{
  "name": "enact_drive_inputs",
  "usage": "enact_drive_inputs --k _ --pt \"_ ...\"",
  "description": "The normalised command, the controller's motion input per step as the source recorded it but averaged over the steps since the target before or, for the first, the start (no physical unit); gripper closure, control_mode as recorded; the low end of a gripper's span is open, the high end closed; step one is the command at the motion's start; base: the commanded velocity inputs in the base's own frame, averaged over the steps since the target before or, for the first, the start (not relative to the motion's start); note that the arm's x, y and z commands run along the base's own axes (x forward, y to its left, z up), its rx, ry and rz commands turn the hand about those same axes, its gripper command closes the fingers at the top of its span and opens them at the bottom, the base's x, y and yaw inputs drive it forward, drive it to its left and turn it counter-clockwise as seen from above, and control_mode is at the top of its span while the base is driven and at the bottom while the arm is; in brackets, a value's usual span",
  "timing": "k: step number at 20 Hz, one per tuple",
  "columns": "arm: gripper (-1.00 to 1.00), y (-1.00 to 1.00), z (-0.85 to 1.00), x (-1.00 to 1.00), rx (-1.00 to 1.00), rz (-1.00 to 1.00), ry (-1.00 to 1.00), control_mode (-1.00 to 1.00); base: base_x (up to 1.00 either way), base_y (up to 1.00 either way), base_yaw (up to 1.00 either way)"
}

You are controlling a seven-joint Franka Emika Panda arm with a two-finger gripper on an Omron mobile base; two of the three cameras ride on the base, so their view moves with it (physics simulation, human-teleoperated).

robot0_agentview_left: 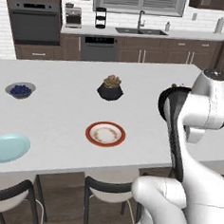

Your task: Pick the chicken drumstick and sweet potato from their plates and place them in the bowl. Then put the bowl in the fridge.

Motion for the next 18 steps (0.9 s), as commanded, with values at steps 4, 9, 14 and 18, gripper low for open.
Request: enact_drive_inputs --k 4,9,14,18 --pt "1.0 0.07 0.41 -1.0 0.0 0.0 -0.26 -1.0 0.0 0.0 0.0" --pt "1.0 0.0 0.0 0.0 0.0 0.0 0.0 1.0 -0.64 -0.37 -0.01" --pt "1.0 0.0 0.0 0.0 0.0 0.0 0.0 1.0 -0.43 -0.74 -0.35" --pt "1.0 0.0 0.0 0.0 0.0 0.0 0.0 1.0 -0.03 -0.11 -0.93"
